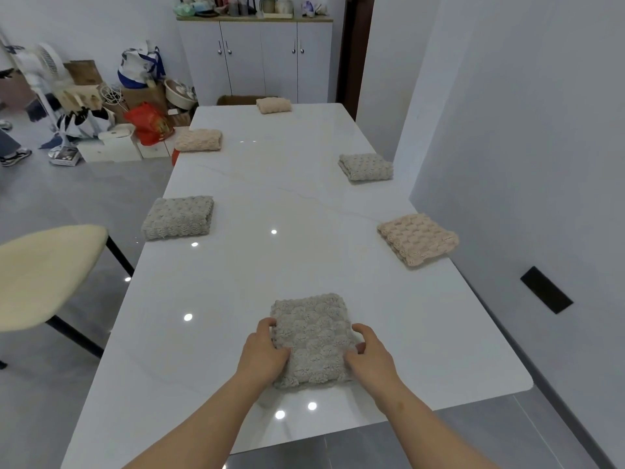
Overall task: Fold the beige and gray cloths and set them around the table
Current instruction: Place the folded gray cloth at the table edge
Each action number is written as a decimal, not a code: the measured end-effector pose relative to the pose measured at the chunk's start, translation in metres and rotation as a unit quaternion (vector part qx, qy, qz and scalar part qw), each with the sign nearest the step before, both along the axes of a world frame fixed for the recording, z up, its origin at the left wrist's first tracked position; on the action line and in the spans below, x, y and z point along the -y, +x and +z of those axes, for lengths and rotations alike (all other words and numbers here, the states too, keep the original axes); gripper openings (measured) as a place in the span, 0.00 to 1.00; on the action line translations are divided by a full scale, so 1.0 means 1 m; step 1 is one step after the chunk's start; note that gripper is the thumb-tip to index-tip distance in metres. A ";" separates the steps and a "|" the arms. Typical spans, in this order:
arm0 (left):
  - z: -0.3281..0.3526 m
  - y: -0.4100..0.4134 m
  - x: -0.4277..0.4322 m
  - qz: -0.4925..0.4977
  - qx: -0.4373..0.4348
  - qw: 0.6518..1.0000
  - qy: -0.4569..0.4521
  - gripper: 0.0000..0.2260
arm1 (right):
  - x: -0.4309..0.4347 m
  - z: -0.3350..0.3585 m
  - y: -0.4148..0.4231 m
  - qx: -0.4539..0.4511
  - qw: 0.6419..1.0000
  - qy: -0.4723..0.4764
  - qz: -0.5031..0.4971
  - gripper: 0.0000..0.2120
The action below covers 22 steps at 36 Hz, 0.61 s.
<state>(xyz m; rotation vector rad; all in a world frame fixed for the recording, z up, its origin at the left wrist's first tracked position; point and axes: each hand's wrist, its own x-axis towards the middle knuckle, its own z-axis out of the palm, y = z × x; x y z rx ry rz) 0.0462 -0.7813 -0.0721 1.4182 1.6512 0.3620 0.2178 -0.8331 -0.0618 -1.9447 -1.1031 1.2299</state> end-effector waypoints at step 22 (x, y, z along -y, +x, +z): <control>0.003 0.003 -0.009 0.043 0.020 0.998 0.041 0.22 | -0.022 -0.007 -0.004 -0.031 0.997 0.052 -0.042 0.19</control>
